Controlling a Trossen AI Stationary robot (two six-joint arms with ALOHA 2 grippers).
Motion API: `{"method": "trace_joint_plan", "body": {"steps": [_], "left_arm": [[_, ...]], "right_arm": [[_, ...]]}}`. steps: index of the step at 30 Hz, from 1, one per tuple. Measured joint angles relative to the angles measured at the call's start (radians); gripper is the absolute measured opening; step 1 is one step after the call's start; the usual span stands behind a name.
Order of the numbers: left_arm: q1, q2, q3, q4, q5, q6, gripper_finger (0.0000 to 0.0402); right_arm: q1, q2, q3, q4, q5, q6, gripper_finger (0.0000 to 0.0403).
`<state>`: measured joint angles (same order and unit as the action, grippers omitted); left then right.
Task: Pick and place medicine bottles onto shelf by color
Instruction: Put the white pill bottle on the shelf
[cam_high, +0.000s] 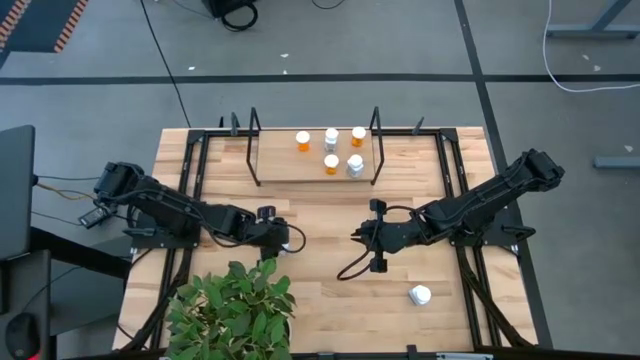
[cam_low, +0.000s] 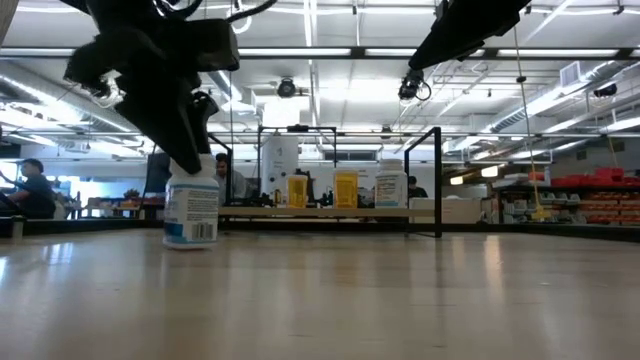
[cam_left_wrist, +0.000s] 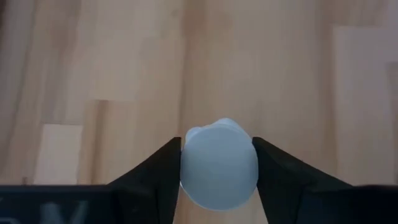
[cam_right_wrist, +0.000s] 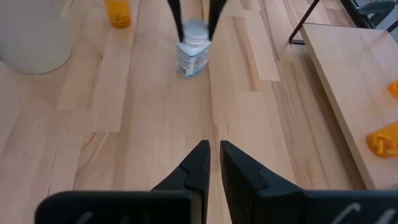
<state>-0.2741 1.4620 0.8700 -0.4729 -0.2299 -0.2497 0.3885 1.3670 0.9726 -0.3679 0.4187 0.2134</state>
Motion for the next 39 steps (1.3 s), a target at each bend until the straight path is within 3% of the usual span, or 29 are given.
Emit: {"method": "trace_joint_plan", "body": {"steps": [9, 16, 21, 33, 39], "left_arm": [[0.098, 0.0, 0.0, 0.028, -0.058, -0.016, 0.0198], [0.191, 0.0, 0.0, 0.1, -0.061, -0.019, 0.0172], [0.258, 0.0, 0.003, 0.187, -0.062, -0.02, 0.0189], [0.427, 0.013, 0.171, 0.148, -0.062, -0.016, 0.0181], [0.51, 0.089, 0.265, 0.072, -0.064, -0.028, 0.0193]], "right_arm": [[0.0, 0.0, 0.0, -0.011, 0.0, 0.004, 0.0045], [0.0, 0.0, 0.0, -0.023, 0.0, 0.007, 0.0045], [0.0, 0.0, 0.0, -0.03, 0.0, 0.007, 0.0045], [0.0, 0.0, 0.0, -0.03, 0.0, 0.006, 0.0045], [0.0, 0.001, 0.0, -0.038, 0.0, 0.012, 0.0045]]}}
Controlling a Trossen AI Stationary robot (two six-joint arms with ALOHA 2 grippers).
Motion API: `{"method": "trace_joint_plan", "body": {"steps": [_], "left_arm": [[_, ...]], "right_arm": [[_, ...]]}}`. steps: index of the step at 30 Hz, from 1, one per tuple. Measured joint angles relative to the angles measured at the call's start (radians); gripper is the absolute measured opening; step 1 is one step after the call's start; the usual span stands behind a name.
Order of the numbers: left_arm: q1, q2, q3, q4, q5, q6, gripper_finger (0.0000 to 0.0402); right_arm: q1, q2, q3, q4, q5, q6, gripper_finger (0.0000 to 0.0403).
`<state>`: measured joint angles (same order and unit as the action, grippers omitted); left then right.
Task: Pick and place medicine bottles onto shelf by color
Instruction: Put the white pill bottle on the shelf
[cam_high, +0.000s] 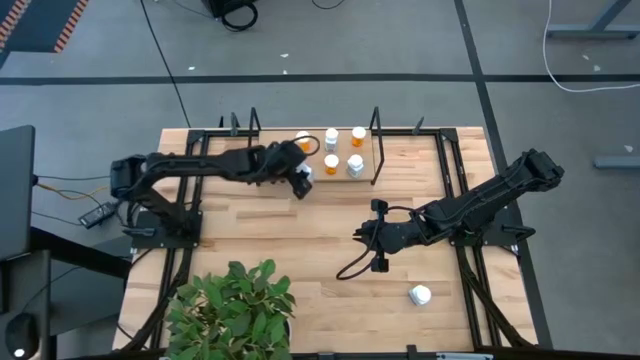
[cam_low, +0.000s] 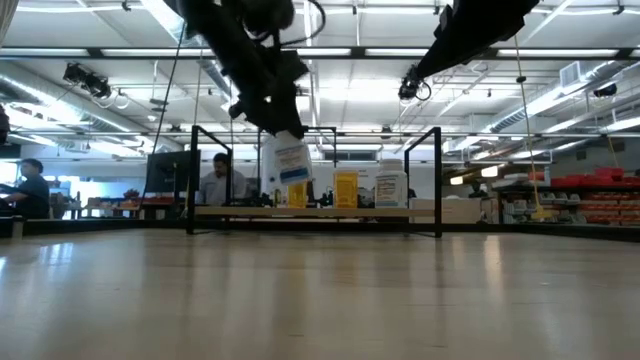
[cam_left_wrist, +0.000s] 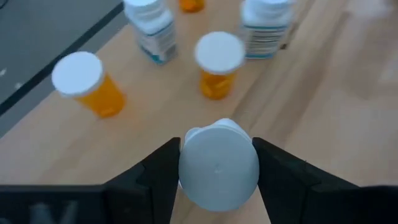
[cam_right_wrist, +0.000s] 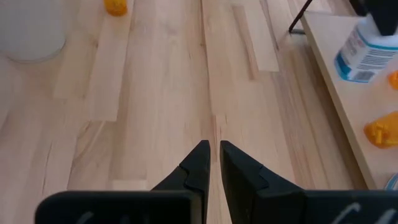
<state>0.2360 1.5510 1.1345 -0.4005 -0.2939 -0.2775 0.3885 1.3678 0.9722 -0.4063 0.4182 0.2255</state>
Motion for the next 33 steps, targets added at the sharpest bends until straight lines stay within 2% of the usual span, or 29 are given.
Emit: {"method": "trace_joint_plan", "body": {"steps": [3, 14, 24, 33], "left_arm": [[0.022, 0.061, 0.052, -0.068, 0.0, 0.0, 0.019], [0.054, 0.215, 0.2, -0.111, -0.02, 0.012, 0.0196], [0.126, 0.221, 0.205, -0.166, -0.037, 0.0, 0.0195], [0.123, 0.226, 0.201, -0.158, -0.034, 0.002, 0.0192]], "right_arm": [[0.0, 0.0, 0.0, -0.011, -0.01, 0.017, 0.0045], [0.001, 0.0, 0.0, -0.036, -0.031, 0.036, 0.0045], [0.001, 0.0, 0.0, -0.047, -0.031, 0.037, 0.0045], [0.001, 0.0, 0.0, -0.048, -0.031, 0.04, 0.0045]]}}
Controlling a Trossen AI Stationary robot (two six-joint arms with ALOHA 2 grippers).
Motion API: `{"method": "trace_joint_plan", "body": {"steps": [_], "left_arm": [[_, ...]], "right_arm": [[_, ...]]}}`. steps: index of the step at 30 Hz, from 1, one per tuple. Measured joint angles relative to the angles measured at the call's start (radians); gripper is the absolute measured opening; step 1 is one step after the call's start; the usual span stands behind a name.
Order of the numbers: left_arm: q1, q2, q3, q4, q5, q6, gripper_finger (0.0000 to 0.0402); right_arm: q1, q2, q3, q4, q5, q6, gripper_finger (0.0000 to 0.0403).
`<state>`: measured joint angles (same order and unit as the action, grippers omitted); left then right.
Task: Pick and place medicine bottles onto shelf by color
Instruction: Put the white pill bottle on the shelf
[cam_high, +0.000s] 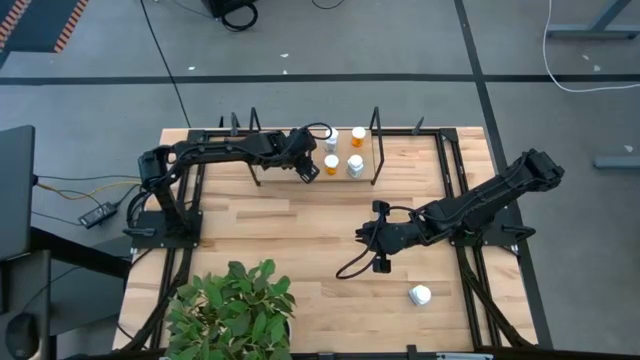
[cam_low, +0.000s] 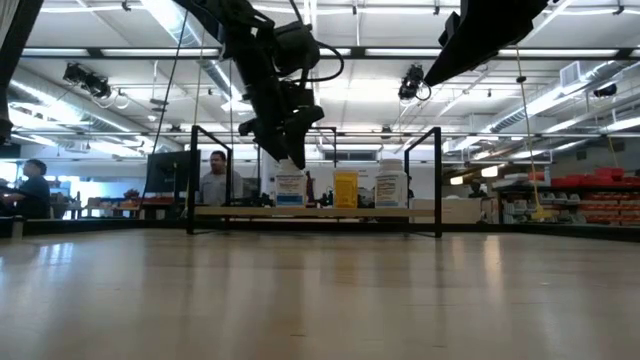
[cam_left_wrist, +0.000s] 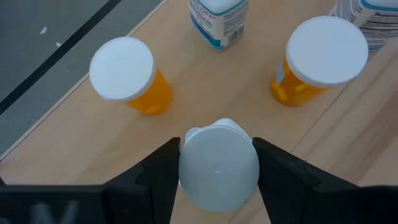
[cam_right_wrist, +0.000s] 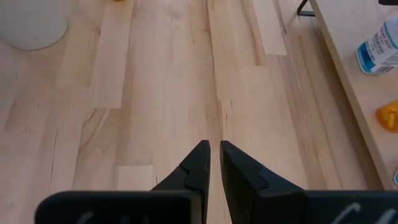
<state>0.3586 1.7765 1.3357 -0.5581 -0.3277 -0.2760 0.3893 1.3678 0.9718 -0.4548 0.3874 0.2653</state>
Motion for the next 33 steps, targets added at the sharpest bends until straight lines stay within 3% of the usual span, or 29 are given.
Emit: {"method": "trace_joint_plan", "body": {"steps": [15, 33], "left_arm": [[-0.004, 0.0, 0.0, -0.002, 0.043, -0.006, 0.0195], [-0.005, 0.001, -0.002, -0.017, 0.045, 0.012, 0.0286]], "right_arm": [[0.0, 0.0, 0.0, 0.0, 0.0, 0.0, 0.0045], [0.0, 0.0, 0.0, 0.0, 0.0, 0.0, 0.0045]]}}
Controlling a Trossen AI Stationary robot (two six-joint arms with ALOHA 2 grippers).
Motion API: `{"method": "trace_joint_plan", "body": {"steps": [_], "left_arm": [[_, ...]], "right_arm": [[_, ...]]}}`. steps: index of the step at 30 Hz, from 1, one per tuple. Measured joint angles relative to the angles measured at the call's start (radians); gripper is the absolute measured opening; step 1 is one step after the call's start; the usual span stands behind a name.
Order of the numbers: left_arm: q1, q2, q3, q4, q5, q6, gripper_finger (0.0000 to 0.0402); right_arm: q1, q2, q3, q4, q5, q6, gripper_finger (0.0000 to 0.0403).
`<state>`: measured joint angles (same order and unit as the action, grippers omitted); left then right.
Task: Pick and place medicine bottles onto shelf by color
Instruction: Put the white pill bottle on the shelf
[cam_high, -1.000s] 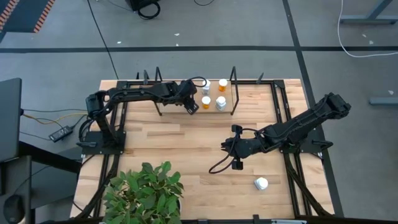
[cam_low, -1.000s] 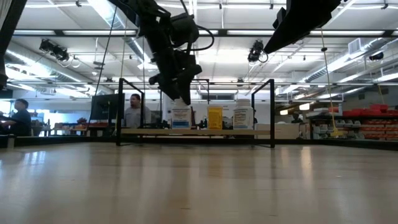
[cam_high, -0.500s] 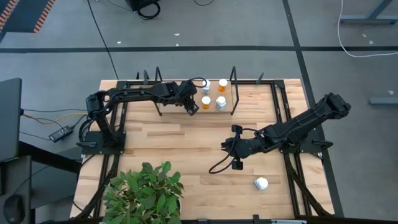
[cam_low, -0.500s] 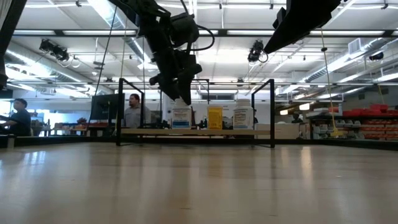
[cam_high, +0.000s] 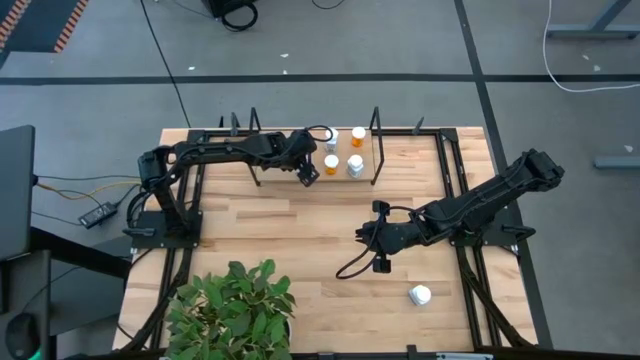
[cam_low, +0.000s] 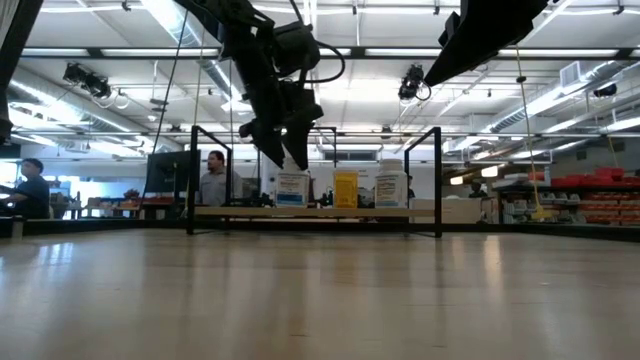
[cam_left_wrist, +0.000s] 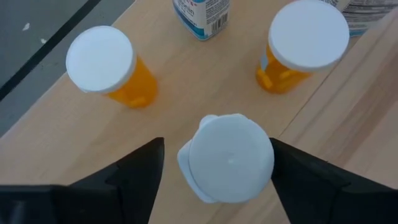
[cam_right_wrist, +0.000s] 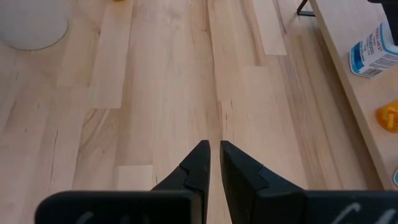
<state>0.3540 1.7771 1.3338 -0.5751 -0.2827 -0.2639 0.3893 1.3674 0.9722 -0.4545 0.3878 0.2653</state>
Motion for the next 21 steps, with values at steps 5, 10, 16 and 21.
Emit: {"method": "trace_joint_plan", "body": {"steps": [5, 10, 16, 21], "left_arm": [[0.0, -0.004, 0.001, -0.001, -0.001, 0.013, 0.0288], [-0.004, -0.004, 0.011, -0.005, -0.001, 0.013, 0.0289], [-0.007, -0.005, 0.011, -0.007, -0.001, 0.013, 0.0289], [-0.01, -0.005, 0.011, -0.005, -0.001, 0.016, 0.0289]], "right_arm": [[0.0, 0.0, 0.0, 0.0, 0.003, 0.0, 0.0045], [0.0, 0.0, 0.0, 0.0, 0.031, 0.0, 0.0045], [0.0, 0.0, 0.0, 0.0, 0.031, 0.002, 0.0045], [0.0, 0.0, 0.0, 0.0, 0.031, 0.002, 0.0045]]}}
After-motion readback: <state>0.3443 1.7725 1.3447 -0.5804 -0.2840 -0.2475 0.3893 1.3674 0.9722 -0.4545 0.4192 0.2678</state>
